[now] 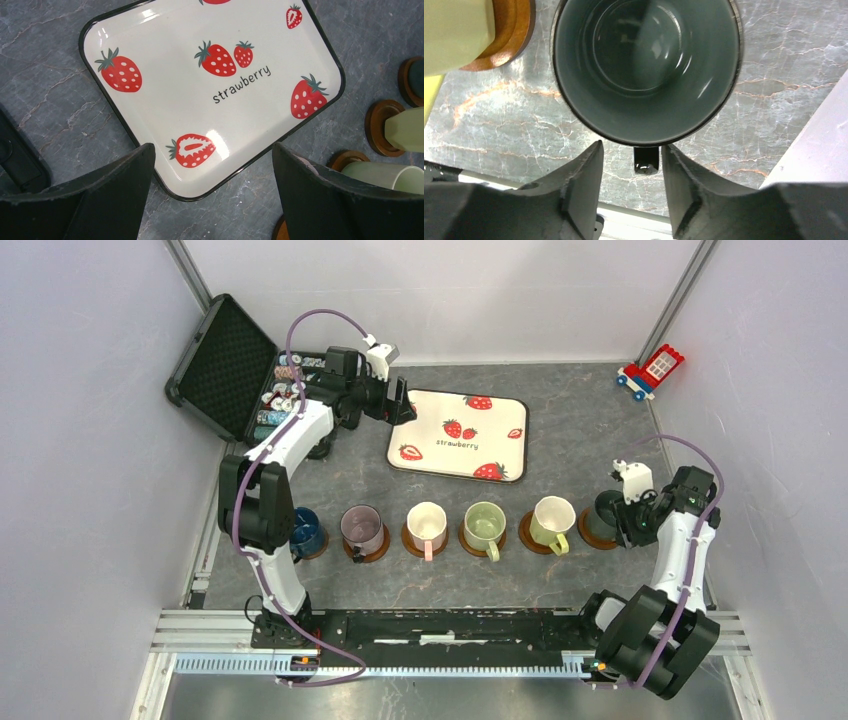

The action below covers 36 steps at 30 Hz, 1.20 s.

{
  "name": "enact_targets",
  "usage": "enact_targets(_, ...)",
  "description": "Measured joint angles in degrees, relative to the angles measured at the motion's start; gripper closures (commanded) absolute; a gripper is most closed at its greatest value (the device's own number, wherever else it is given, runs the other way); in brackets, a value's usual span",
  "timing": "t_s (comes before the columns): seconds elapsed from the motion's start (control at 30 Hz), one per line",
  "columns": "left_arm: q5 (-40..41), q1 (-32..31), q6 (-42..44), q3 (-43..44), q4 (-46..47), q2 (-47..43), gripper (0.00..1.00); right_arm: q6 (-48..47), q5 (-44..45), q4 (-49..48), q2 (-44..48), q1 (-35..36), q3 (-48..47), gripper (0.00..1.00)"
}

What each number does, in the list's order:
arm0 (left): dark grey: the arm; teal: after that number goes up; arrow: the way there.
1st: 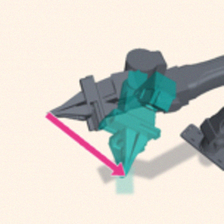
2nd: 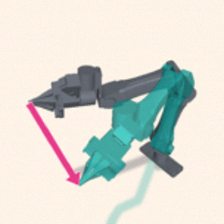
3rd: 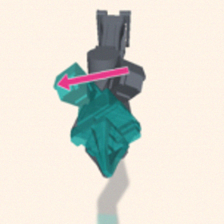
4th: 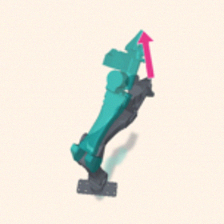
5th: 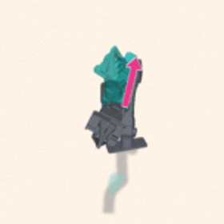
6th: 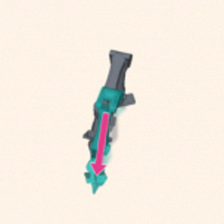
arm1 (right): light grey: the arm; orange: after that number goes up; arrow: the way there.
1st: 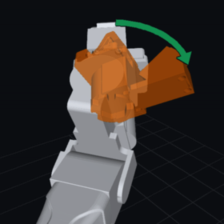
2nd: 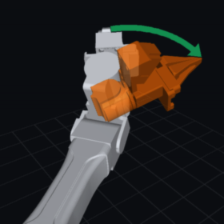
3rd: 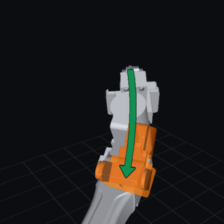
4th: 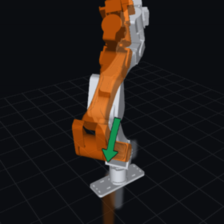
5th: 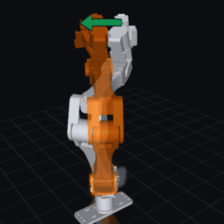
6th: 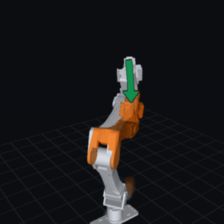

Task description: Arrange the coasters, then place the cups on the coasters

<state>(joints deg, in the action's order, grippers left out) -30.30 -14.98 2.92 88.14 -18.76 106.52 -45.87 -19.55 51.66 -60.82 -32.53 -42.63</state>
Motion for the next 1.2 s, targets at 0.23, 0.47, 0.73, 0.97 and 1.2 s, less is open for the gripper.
enact_targets(0.23,0.0,0.0,0.2,0.2,0.0,0.2,0.07,-4.8,0.0,5.2,0.2,0.0,-0.5,0.44)
enact_targets(0.47,0.0,0.0,0.2,0.3,0.0,0.8,0.07,-7.9,-1.0,9.4,0.1,-0.1,-2.5,0.41)
enact_targets(0.73,1.7,0.0,5.4,8.0,-6.0,5.7,0.09,-8.3,-1.2,12.3,-0.2,-0.2,-5.5,0.02)
enact_targets(0.97,8.6,-1.9,14.8,16.0,-15.6,14.3,0.12,-8.2,-2.8,13.0,-0.3,-0.2,-12.5,0.02)
enact_targets(1.2,17.0,-5.9,20.9,15.8,-19.8,18.7,0.22,-5.7,-5.5,13.7,-0.4,-0.2,-19.6,0.02)
